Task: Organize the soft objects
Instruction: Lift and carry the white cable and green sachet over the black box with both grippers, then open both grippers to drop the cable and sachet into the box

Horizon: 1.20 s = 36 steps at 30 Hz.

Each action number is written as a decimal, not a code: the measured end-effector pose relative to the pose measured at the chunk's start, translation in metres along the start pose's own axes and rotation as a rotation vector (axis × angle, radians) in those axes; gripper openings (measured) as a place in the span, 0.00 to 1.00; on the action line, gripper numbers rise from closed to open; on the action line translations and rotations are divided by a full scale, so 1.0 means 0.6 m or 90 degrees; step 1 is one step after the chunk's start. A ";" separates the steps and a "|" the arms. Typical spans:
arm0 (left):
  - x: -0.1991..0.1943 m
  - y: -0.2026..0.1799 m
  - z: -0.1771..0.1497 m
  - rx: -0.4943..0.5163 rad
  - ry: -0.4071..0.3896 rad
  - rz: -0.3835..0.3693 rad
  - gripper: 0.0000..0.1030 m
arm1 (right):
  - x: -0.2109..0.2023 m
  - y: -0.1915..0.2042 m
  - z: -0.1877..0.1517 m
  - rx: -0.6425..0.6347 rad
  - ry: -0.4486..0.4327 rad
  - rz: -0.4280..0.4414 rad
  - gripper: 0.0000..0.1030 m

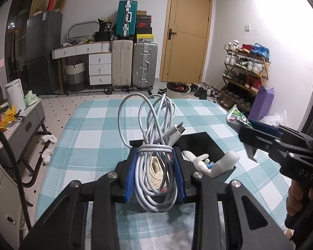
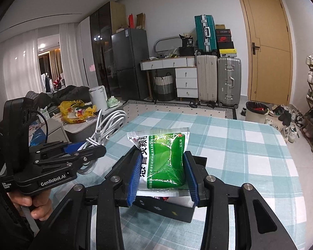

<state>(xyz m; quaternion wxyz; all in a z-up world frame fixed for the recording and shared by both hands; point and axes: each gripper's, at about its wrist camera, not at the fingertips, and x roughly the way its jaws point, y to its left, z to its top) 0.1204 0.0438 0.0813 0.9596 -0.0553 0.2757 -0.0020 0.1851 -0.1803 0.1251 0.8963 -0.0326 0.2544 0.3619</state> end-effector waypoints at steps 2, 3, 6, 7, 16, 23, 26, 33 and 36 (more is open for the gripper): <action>0.012 -0.004 -0.001 0.005 0.004 0.006 0.30 | 0.018 -0.003 0.000 0.001 0.011 0.005 0.38; 0.019 -0.007 -0.002 0.007 0.007 0.006 0.30 | 0.025 -0.003 -0.001 0.000 0.012 0.003 0.38; 0.039 -0.012 -0.004 0.008 0.021 0.002 0.30 | 0.044 -0.006 0.003 0.002 0.018 0.003 0.38; 0.042 -0.014 -0.004 0.009 0.023 0.003 0.30 | 0.051 -0.008 0.005 0.001 0.021 0.001 0.38; 0.073 -0.029 -0.003 0.028 0.036 0.006 0.30 | 0.091 -0.023 0.000 -0.004 0.044 -0.006 0.38; 0.090 -0.029 0.001 0.026 0.045 0.006 0.30 | 0.117 -0.032 -0.001 -0.007 0.057 -0.010 0.38; 0.093 -0.029 0.002 0.029 0.045 0.008 0.30 | 0.125 -0.033 -0.003 -0.009 0.063 -0.015 0.38; 0.110 -0.034 -0.002 0.038 0.055 0.012 0.30 | 0.144 -0.040 -0.012 -0.016 0.086 -0.032 0.38; 0.118 -0.035 -0.004 0.041 0.060 0.013 0.30 | 0.154 -0.042 -0.017 -0.025 0.097 -0.039 0.38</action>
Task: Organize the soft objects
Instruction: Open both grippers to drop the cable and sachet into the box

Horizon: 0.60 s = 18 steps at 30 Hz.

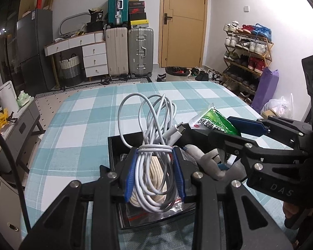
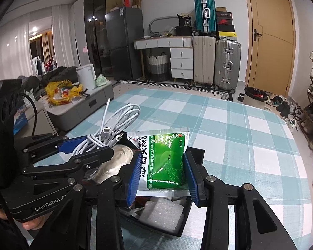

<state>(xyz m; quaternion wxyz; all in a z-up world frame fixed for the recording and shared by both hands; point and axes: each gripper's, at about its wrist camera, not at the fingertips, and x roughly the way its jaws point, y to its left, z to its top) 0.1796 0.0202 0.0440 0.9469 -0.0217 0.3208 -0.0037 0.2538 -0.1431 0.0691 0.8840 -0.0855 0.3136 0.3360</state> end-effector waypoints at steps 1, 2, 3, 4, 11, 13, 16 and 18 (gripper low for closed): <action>0.002 0.000 0.000 -0.001 0.002 -0.001 0.30 | 0.003 -0.001 -0.001 -0.001 0.004 -0.001 0.38; 0.005 0.000 -0.001 0.000 0.004 -0.002 0.30 | 0.007 -0.003 -0.002 0.000 0.008 -0.003 0.38; 0.006 -0.001 -0.001 0.001 0.005 -0.002 0.30 | 0.009 -0.003 -0.002 0.000 0.011 -0.003 0.38; 0.008 -0.002 -0.001 0.003 0.007 -0.001 0.30 | 0.013 -0.004 -0.002 -0.001 0.015 -0.003 0.38; 0.019 -0.006 -0.008 0.014 0.023 0.000 0.30 | 0.024 0.005 0.000 -0.027 0.028 -0.017 0.39; 0.020 -0.008 -0.011 0.018 0.025 0.002 0.30 | 0.028 0.010 0.000 -0.041 0.035 -0.023 0.39; 0.018 -0.011 -0.012 0.022 0.030 0.000 0.30 | 0.033 0.017 0.000 -0.062 0.044 -0.035 0.39; 0.019 -0.011 -0.014 0.024 0.035 -0.001 0.30 | 0.036 0.023 -0.001 -0.082 0.053 -0.045 0.39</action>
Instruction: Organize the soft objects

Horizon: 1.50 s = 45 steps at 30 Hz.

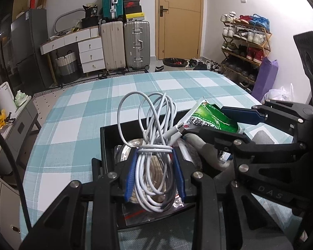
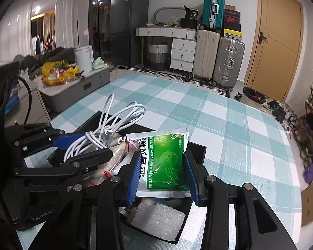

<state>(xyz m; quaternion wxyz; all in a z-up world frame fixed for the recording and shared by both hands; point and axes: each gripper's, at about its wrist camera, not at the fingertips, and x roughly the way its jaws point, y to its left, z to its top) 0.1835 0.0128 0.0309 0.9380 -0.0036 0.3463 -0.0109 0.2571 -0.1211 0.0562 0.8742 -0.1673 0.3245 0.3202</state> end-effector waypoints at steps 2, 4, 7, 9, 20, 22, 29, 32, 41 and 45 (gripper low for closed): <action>0.002 -0.001 -0.002 0.001 0.008 -0.002 0.30 | 0.002 0.005 -0.001 -0.018 0.008 -0.010 0.39; 0.004 0.001 -0.005 0.001 0.013 -0.007 0.30 | 0.004 0.010 -0.001 -0.033 0.016 -0.019 0.39; 0.005 0.000 -0.007 0.004 0.017 -0.007 0.30 | 0.004 0.011 -0.003 -0.039 0.024 -0.020 0.39; 0.004 0.001 -0.008 0.005 0.019 -0.007 0.30 | 0.005 0.012 -0.003 -0.040 0.027 -0.018 0.39; -0.004 0.010 -0.010 0.001 0.018 -0.008 0.31 | 0.012 0.017 -0.006 -0.037 0.027 -0.003 0.42; -0.008 0.012 -0.010 -0.002 0.014 -0.007 0.32 | -0.002 0.013 -0.006 -0.036 0.002 -0.005 0.50; -0.033 0.022 -0.008 -0.007 -0.017 -0.001 0.61 | -0.056 -0.008 -0.011 -0.021 -0.074 -0.028 0.88; -0.049 0.022 -0.009 -0.009 -0.033 0.018 0.82 | -0.079 -0.014 -0.018 -0.003 -0.095 -0.026 0.96; -0.097 0.027 -0.031 -0.036 -0.081 0.032 1.00 | -0.143 -0.003 -0.056 0.024 -0.158 0.014 0.99; -0.122 0.027 -0.046 -0.038 -0.115 0.047 1.00 | -0.166 0.004 -0.074 0.038 -0.180 0.029 0.99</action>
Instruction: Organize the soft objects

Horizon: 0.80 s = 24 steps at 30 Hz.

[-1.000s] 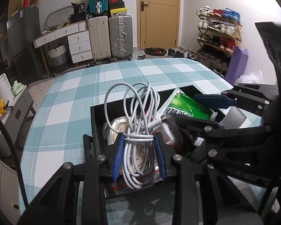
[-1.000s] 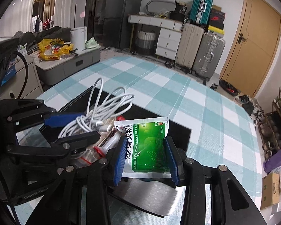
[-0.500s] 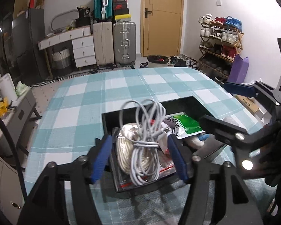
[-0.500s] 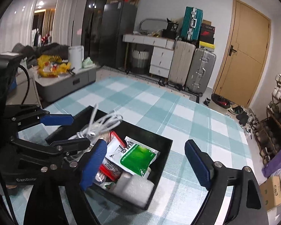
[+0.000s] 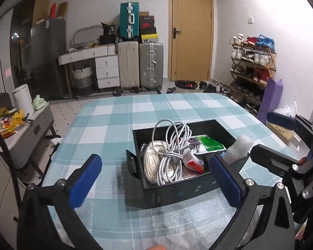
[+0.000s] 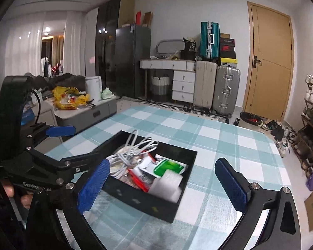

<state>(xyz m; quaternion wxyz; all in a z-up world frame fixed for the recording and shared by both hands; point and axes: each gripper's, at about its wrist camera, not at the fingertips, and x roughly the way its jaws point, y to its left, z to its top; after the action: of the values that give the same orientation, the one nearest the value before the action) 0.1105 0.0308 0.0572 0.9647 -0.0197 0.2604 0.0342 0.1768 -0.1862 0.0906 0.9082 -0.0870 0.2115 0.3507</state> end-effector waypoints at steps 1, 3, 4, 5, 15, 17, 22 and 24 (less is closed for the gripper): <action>-0.007 0.001 -0.002 -0.001 -0.008 0.002 1.00 | -0.004 0.002 -0.003 0.004 -0.002 0.003 0.99; -0.021 0.003 -0.006 -0.002 -0.024 0.009 1.00 | -0.009 0.006 -0.008 0.003 -0.007 0.005 0.99; -0.025 0.003 -0.007 -0.002 -0.028 0.012 1.00 | -0.011 0.009 -0.012 -0.002 -0.010 0.002 0.99; -0.030 0.005 -0.010 -0.003 -0.034 0.016 1.00 | -0.014 0.012 -0.015 -0.007 -0.011 0.002 0.99; -0.043 0.012 -0.046 0.000 -0.053 0.040 1.00 | -0.031 0.017 -0.042 0.010 -0.021 -0.010 0.99; -0.036 0.010 -0.051 0.007 -0.050 0.049 1.00 | -0.030 0.020 -0.043 0.012 -0.025 -0.007 0.99; -0.028 0.004 -0.060 0.005 -0.056 0.054 1.00 | -0.027 0.027 -0.043 0.016 -0.032 0.002 0.99; -0.028 0.002 -0.063 0.006 -0.059 0.058 1.00 | -0.025 0.029 -0.044 0.017 -0.034 0.007 0.99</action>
<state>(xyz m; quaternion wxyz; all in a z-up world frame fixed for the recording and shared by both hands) 0.0770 0.0290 0.0328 0.9732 -0.0019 0.2163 0.0776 0.1466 -0.1903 0.0735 0.9126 -0.0641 0.1921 0.3552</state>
